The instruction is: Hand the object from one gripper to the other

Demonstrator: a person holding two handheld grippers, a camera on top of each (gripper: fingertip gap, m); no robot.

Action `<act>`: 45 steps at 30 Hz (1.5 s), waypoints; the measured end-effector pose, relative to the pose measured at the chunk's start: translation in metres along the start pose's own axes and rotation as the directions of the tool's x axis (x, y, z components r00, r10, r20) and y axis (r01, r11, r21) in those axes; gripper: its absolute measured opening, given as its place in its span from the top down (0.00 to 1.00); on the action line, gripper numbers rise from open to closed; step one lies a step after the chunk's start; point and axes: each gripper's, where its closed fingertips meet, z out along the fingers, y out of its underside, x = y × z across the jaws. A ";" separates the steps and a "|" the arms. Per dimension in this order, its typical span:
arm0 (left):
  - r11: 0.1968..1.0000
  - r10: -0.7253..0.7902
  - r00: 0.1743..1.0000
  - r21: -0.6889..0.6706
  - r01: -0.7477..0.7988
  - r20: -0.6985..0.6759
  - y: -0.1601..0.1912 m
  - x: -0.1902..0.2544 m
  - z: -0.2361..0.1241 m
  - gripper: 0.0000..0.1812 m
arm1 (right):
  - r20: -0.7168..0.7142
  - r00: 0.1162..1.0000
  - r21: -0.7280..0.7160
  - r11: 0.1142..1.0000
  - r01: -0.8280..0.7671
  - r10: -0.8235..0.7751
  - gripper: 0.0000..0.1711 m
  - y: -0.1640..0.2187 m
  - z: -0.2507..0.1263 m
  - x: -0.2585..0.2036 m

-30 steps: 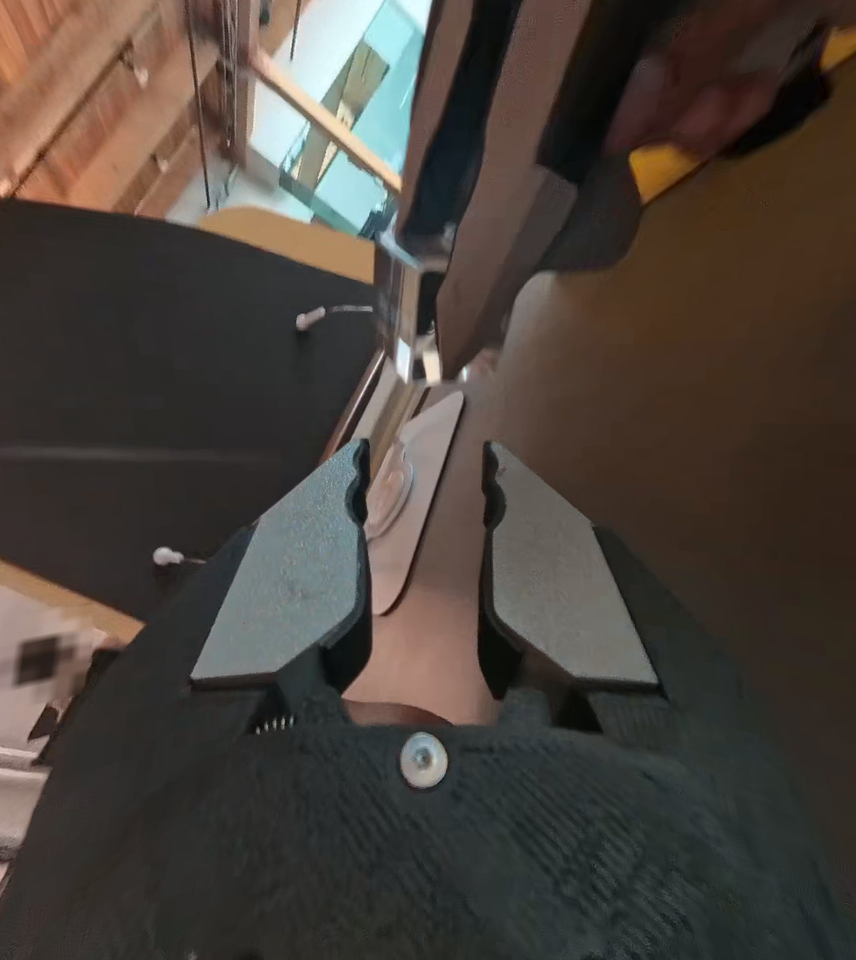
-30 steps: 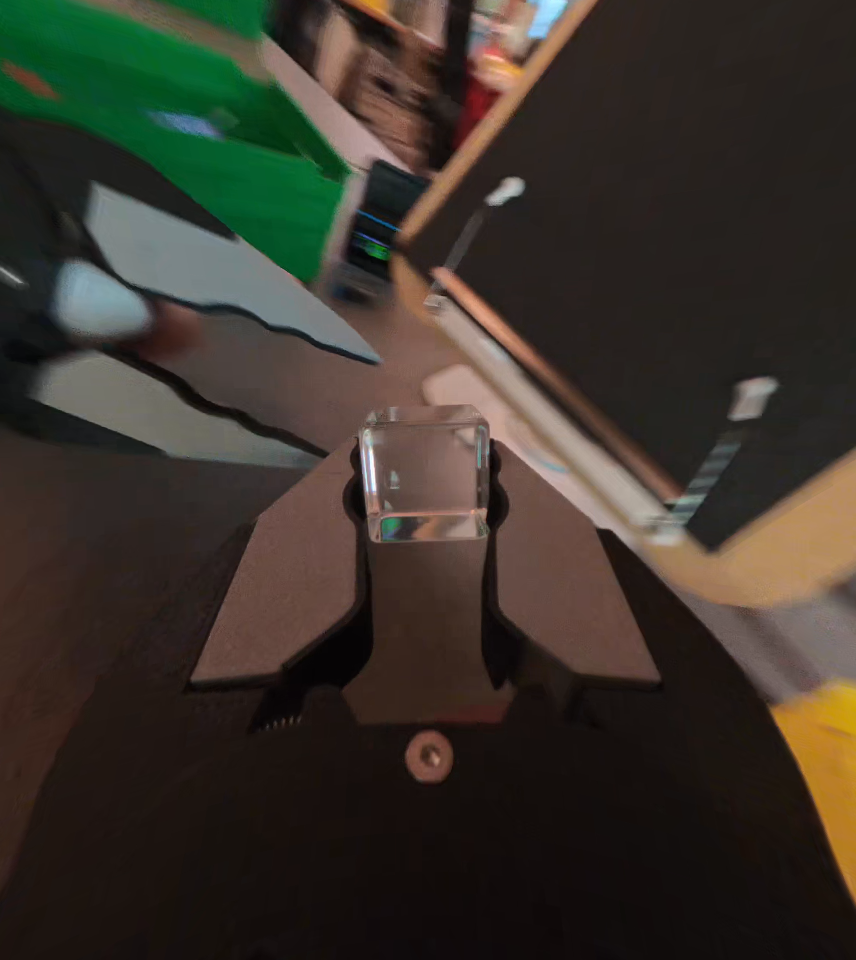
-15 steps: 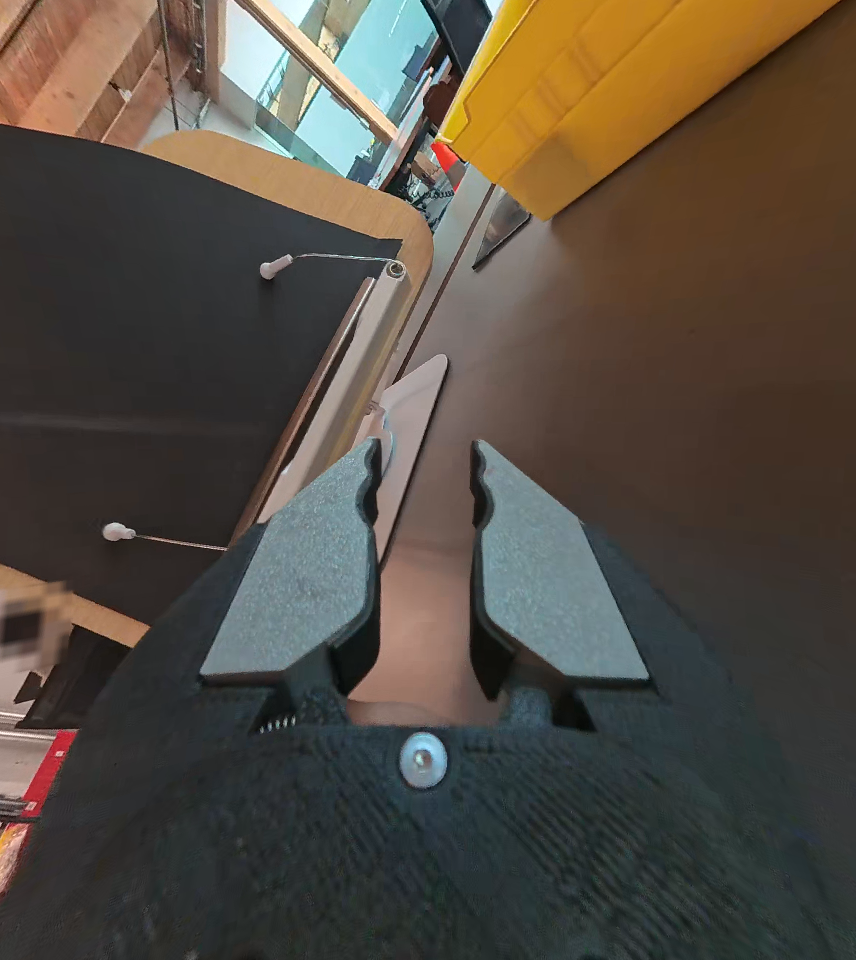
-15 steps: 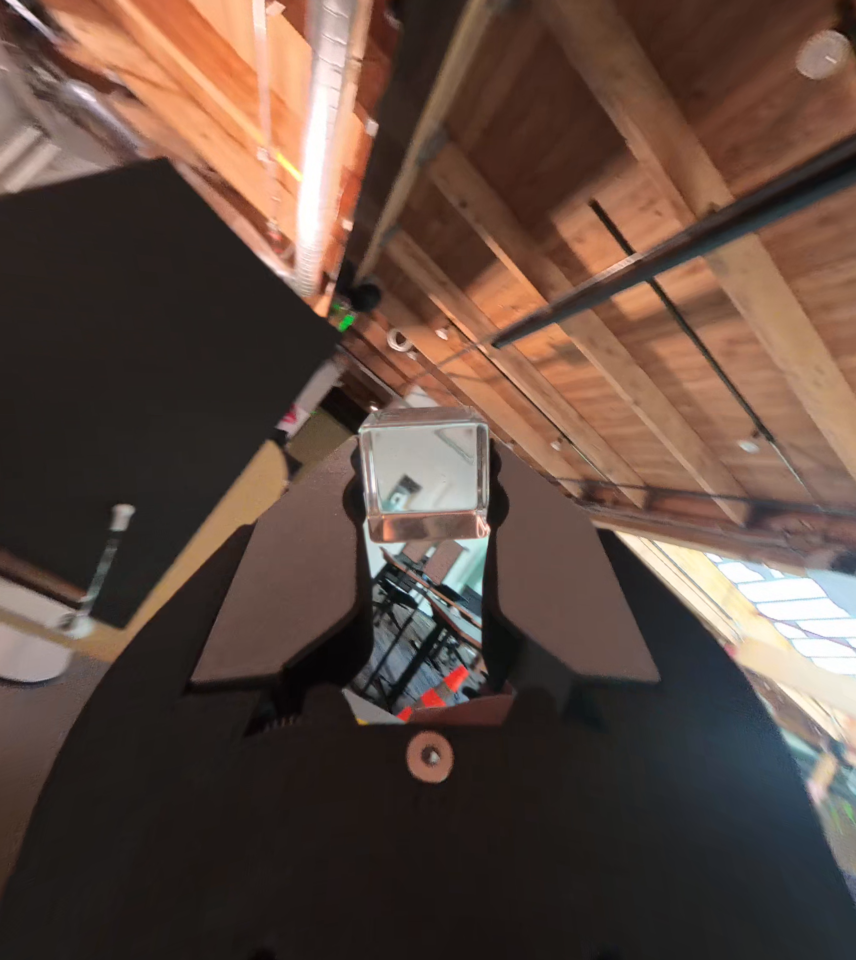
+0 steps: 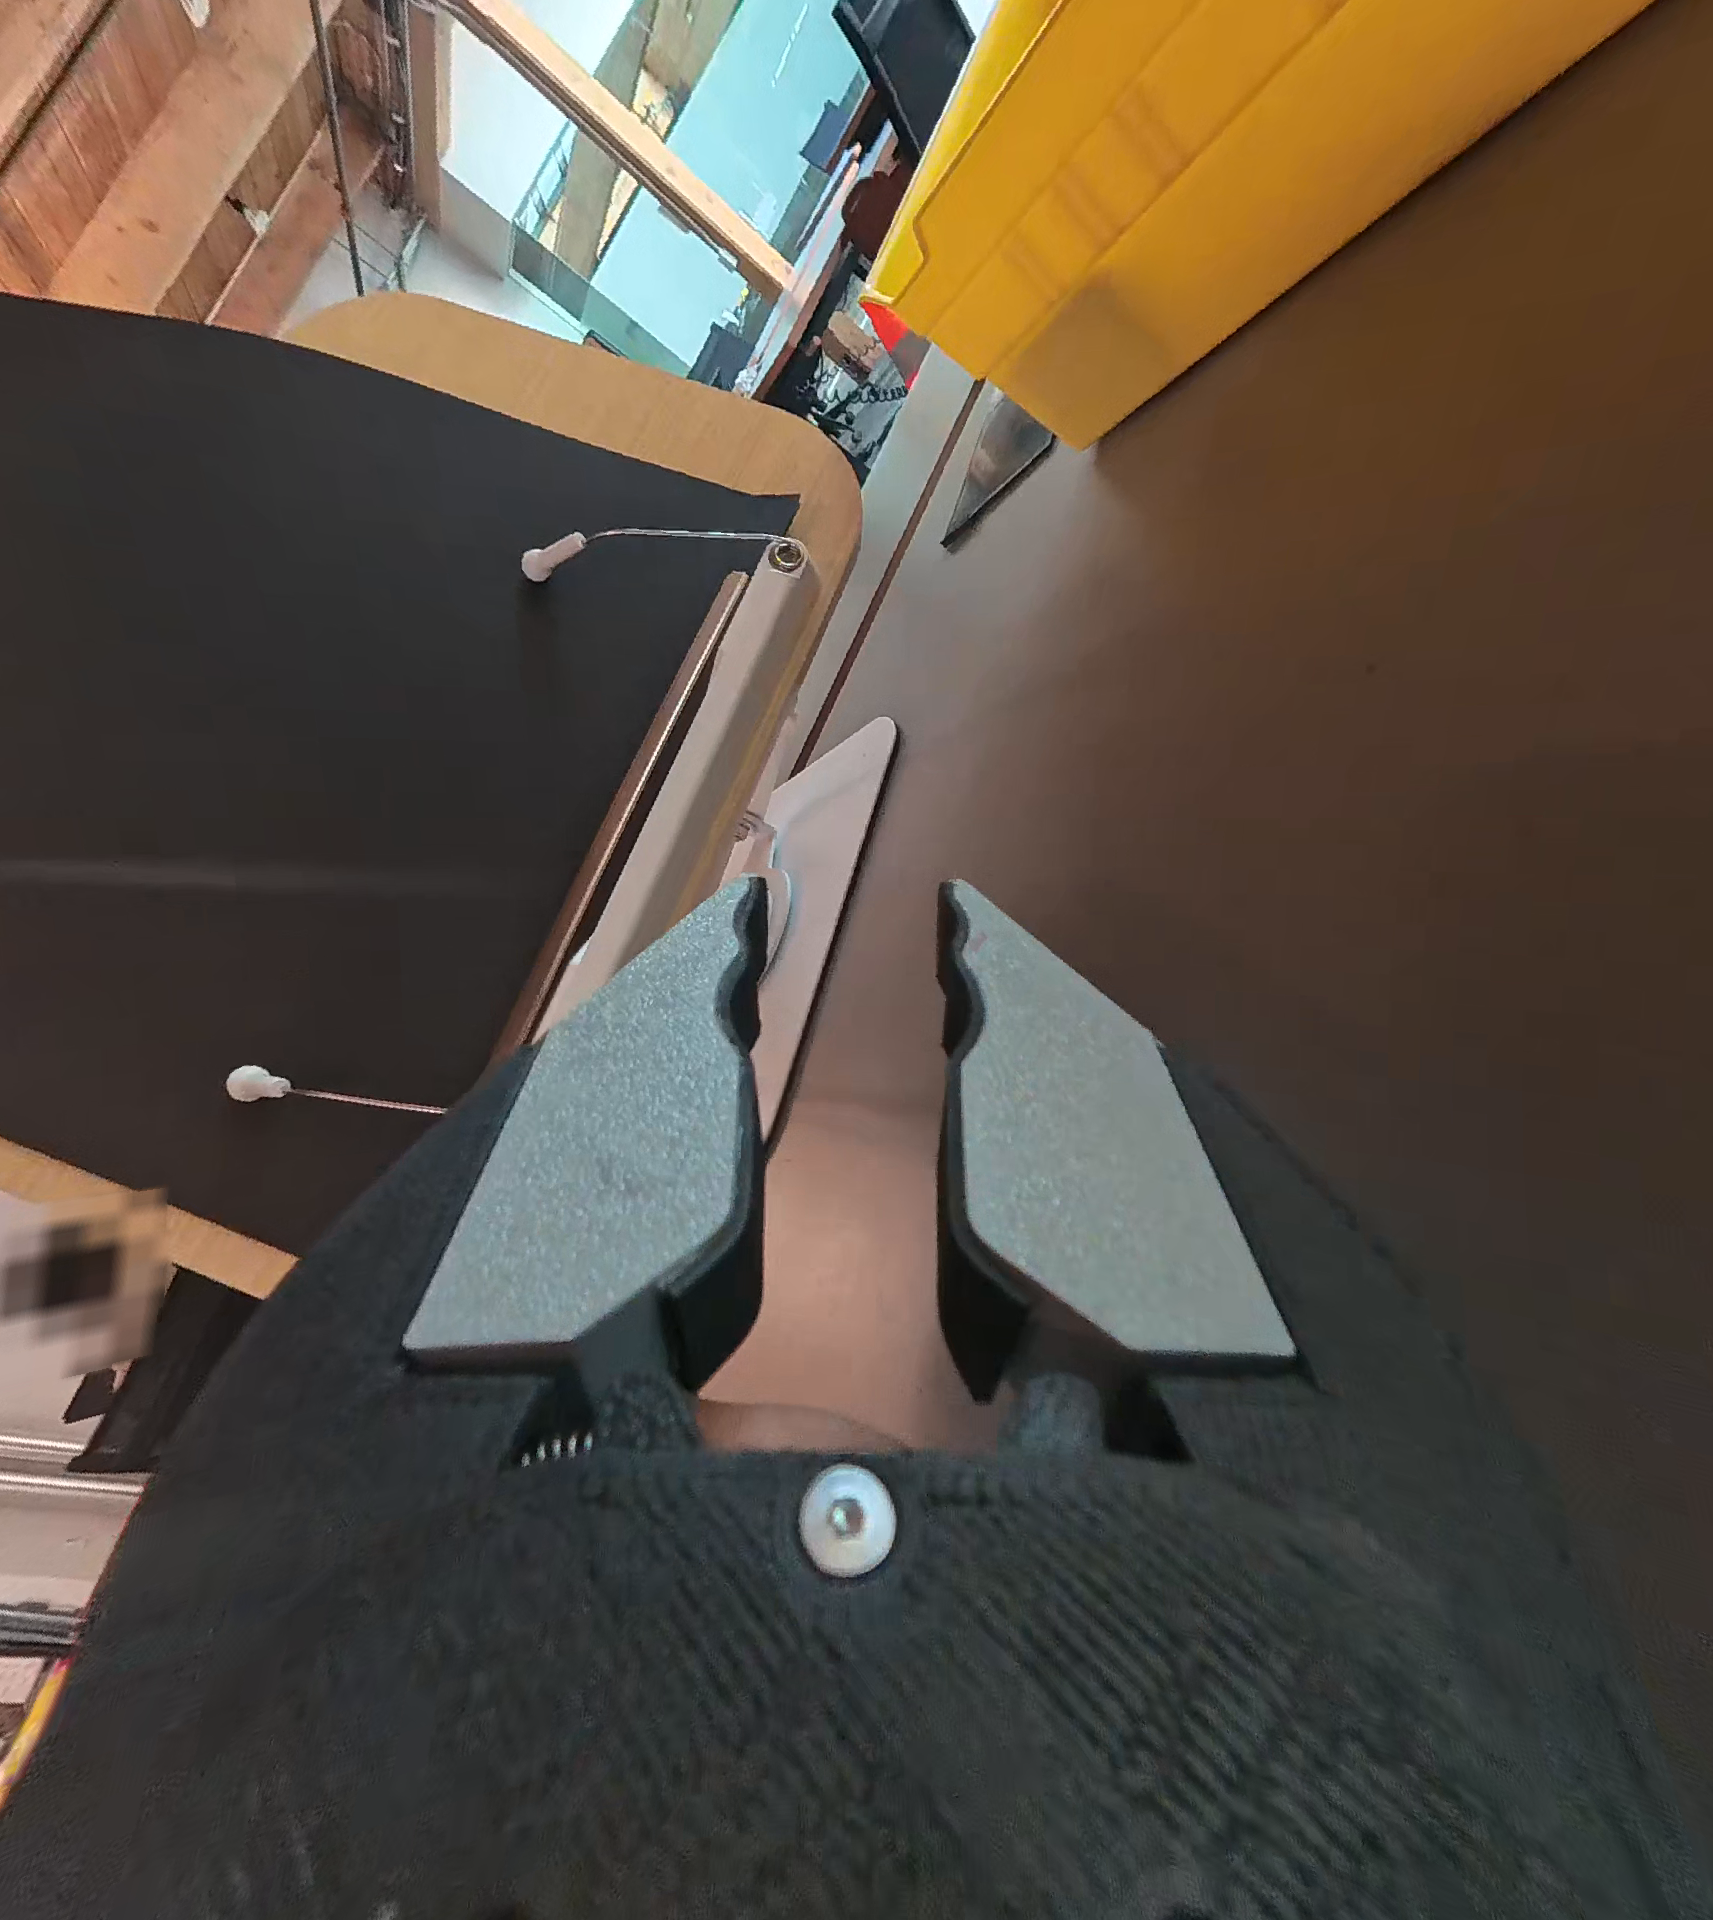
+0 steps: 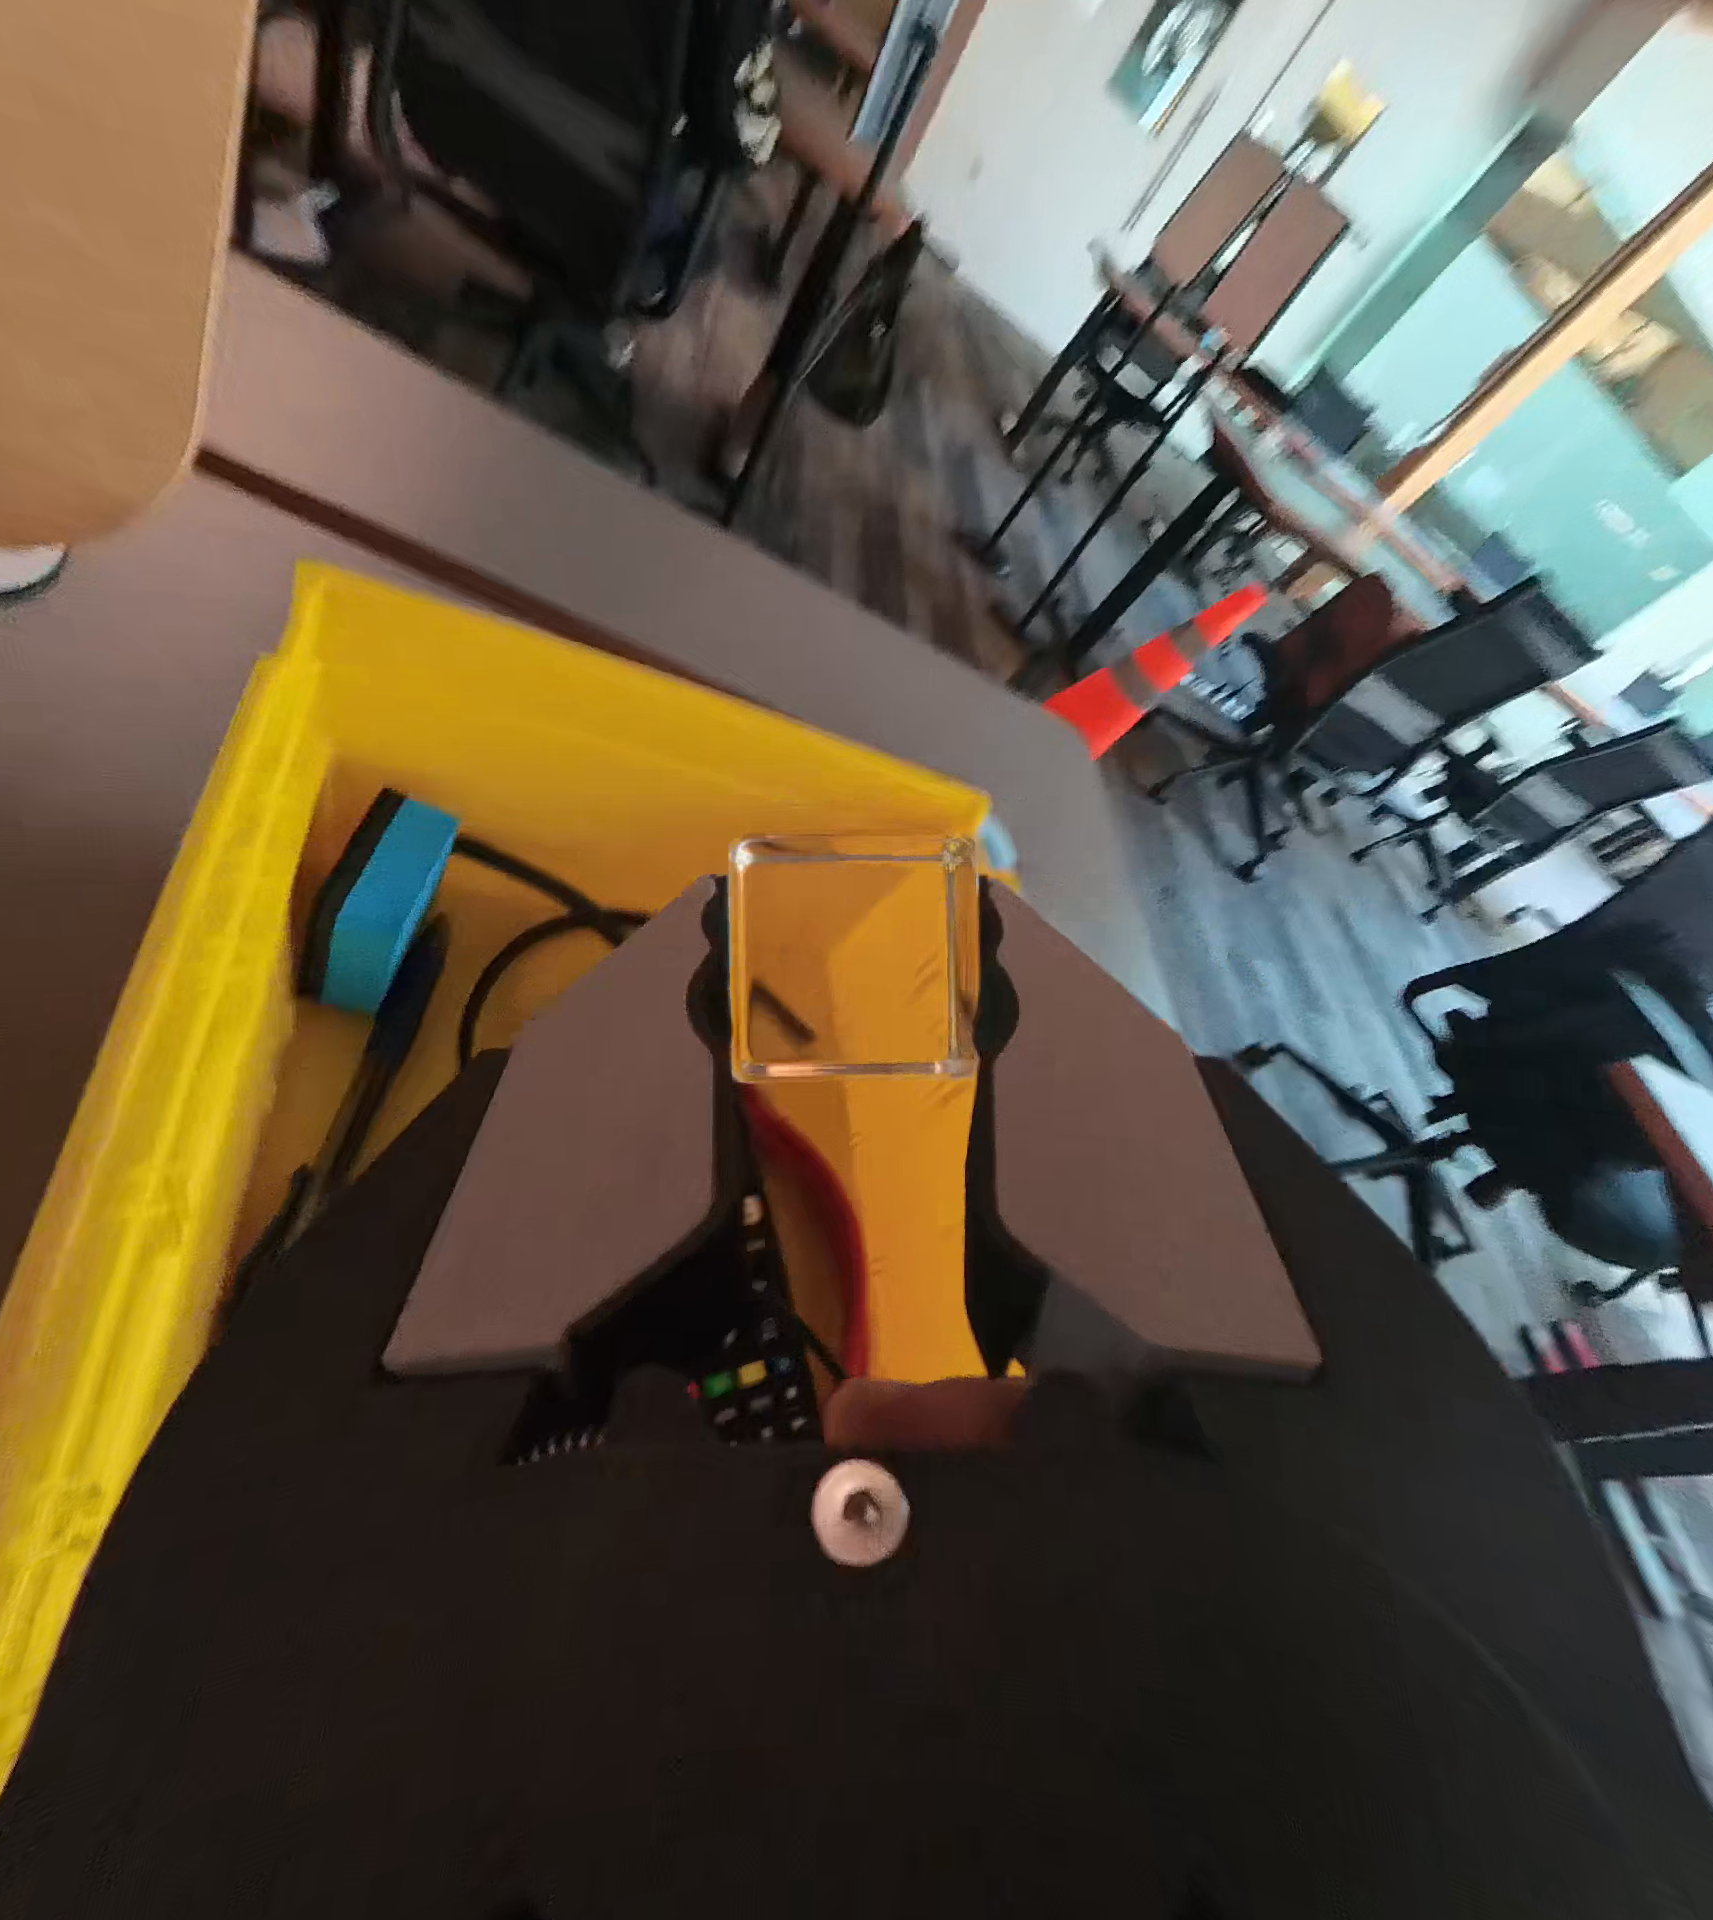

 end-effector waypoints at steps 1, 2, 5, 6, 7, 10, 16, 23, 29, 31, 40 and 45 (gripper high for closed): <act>1.000 0.004 1.000 0.000 -0.004 0.002 0.000 0.000 0.000 0.84 | 0.053 0.999 -0.054 0.999 -0.004 0.007 0.75 0.010 0.005 -0.008; 1.000 0.006 1.000 0.001 -0.006 0.003 0.000 -0.001 -0.001 0.84 | 0.104 0.994 -0.114 0.993 0.000 0.012 0.75 0.021 0.009 -0.017; 1.000 0.006 1.000 0.004 -0.006 0.006 -0.001 -0.002 -0.002 0.84 | 0.187 0.982 -0.210 0.977 0.033 0.007 0.75 0.041 0.017 -0.033; 1.000 0.007 1.000 0.009 -0.007 0.010 -0.002 -0.002 -0.002 0.84 | 0.215 0.977 -0.220 0.975 0.046 0.003 0.75 0.044 0.018 -0.039; 1.000 0.010 1.000 0.020 -0.010 0.012 -0.004 -0.003 -0.003 0.84 | 0.247 0.969 -0.235 0.970 0.053 0.007 0.75 0.047 0.018 -0.044; 0.999 0.018 1.000 0.027 -0.019 0.015 -0.006 -0.003 -0.004 0.84 | 0.339 0.941 -0.298 0.950 0.096 0.012 0.75 0.059 0.016 -0.060; 1.000 0.019 1.000 0.022 -0.019 0.013 -0.005 -0.002 -0.003 0.84 | -0.102 0.995 -0.001 1.000 -0.021 0.021 0.67 0.010 0.022 0.010; 1.000 0.017 1.000 0.017 -0.017 0.005 -0.004 -0.001 -0.003 0.85 | -0.050 0.996 0.102 0.992 -0.067 0.073 0.77 -0.005 0.008 0.002; 1.000 -0.006 1.000 -0.011 0.006 -0.025 0.003 0.004 0.001 0.85 | 0.012 0.997 0.110 0.991 -0.074 0.074 0.76 -0.012 0.007 -0.016; 1.000 -0.016 0.999 -0.019 0.015 -0.036 0.005 0.006 0.002 0.85 | -0.002 0.996 0.145 0.986 -0.087 0.089 0.75 -0.019 0.001 -0.012; 0.986 -0.151 0.988 -0.074 0.150 -0.010 0.030 -0.008 0.007 0.87 | -0.186 0.973 0.514 0.857 -0.023 0.138 0.80 -0.087 -0.070 0.005; 0.971 -0.221 0.975 -0.089 0.222 0.018 0.035 -0.016 0.008 0.88 | 0.059 0.996 0.608 0.789 -0.090 0.068 1.00 -0.122 -0.108 -0.073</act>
